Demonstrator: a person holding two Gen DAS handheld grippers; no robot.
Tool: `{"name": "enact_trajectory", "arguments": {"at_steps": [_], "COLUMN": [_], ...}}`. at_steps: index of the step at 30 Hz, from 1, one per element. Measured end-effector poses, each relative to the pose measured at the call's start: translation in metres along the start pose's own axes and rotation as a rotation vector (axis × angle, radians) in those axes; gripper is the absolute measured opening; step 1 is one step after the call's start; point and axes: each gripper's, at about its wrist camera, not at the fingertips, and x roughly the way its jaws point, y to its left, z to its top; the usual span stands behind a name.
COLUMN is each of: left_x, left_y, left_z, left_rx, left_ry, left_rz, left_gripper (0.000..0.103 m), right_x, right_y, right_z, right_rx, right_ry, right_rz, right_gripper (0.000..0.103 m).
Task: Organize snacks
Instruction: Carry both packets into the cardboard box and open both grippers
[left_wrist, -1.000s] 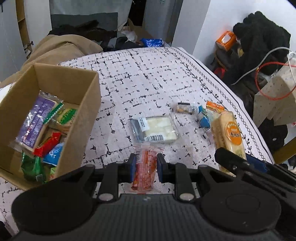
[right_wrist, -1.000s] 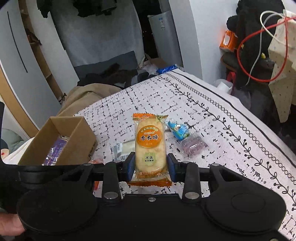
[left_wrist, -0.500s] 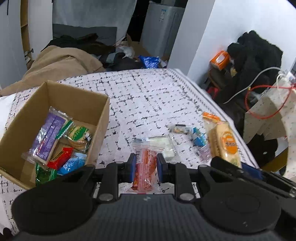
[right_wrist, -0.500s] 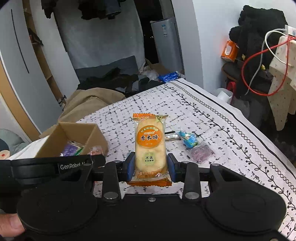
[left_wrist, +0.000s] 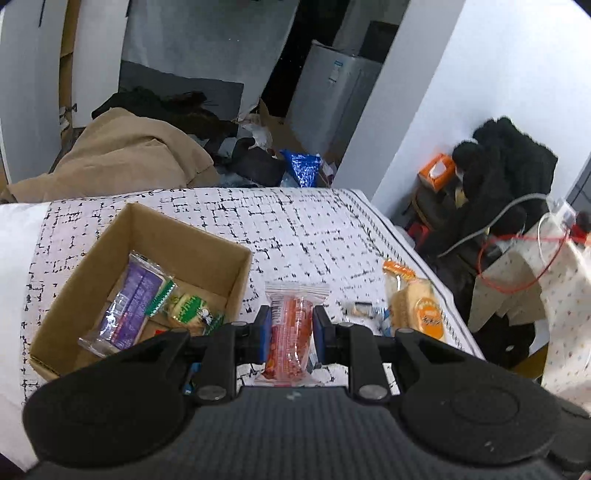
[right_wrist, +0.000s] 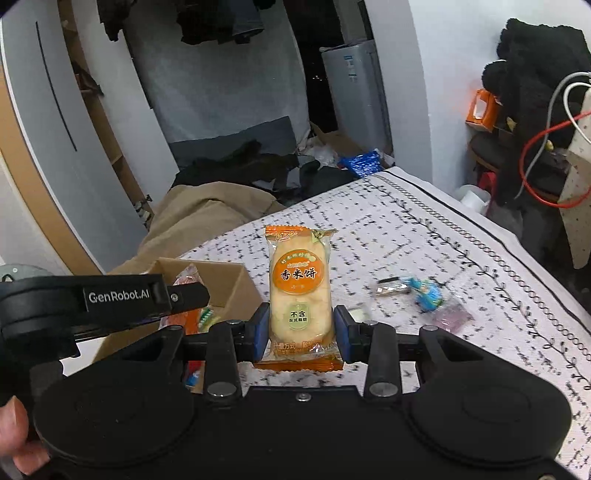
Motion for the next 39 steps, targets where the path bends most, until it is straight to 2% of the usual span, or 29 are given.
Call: {"name": "enact_trajectory", "arguments": {"at_steps": [9, 17, 31, 32, 35, 39], "left_x": [-0.011, -0.013, -0.005, -0.004, 0.0, -0.001], "left_y": [0.027, 0.057, 0.1, 0.101, 0.103, 0.104], "left_z": [0.015, 0.028, 0.038, 0.039, 0.039, 0.039], "left_rx": [-0.053, -0.129, -0.235, -0.239, -0.243, -0.261], "left_ry": [-0.046, -0.055, -0.052, -0.049, -0.042, -0.046], "left_rz": [0.002, -0.001, 0.086, 0.09, 0.126, 0.158], "left_gripper": [0.022, 0.022, 0.023, 0.023, 0.023, 0.028], "right_x": [0.017, 0.038, 0.075, 0.077, 0.077, 0.071], "right_y": [0.035, 0.058, 0.087, 0.088, 0.089, 0.079], "right_z": [0.005, 0.008, 0.006, 0.007, 0.007, 0.005], "right_rx": [-0.009, 0.009, 0.012, 0.01, 0.0, 0.008], "right_ry": [0.006, 0.017, 0.06, 0.062, 0.06, 0.047], "right_rz": [0.054, 0.1, 0.164, 0.174, 0.162, 0.134], "right_gripper": [0.036, 0.036, 0.036, 0.037, 0.056, 0.062]}}
